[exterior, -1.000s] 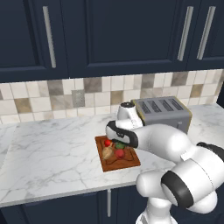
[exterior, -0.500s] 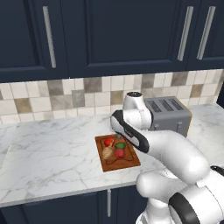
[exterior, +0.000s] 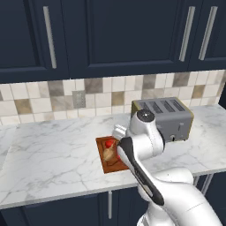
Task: Place the avocado, onion, tomato, and bell pepper on the cutting board.
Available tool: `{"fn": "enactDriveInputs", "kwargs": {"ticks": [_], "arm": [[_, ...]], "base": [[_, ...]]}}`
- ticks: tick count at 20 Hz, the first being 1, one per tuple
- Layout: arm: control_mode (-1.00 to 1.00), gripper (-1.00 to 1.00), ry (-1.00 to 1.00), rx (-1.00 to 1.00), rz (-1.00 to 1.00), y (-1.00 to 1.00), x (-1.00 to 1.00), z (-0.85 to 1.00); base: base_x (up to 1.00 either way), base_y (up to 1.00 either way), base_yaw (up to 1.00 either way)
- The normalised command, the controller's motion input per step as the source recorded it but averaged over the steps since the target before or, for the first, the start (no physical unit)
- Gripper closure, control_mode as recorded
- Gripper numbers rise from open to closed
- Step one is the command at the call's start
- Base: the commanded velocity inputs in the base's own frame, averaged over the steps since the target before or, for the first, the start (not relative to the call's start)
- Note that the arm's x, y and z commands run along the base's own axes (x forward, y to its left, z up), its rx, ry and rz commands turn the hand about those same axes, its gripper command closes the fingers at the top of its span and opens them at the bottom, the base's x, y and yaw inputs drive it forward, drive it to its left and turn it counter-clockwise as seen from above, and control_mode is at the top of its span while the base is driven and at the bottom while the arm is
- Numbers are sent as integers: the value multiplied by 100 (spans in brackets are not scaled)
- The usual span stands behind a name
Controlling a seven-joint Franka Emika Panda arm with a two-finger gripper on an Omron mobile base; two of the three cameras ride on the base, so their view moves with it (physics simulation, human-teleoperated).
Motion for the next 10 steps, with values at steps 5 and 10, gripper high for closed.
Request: {"fn": "enactDriveInputs", "kwargs": {"ticks": [5, 10], "arm": [[-100, -100, -47, -8, 1, 15, -59, 12], [-100, -100, -47, -3, 0, 0, -67, 25]], "base": [[0, 0, 0], [0, 0, 0]]}}
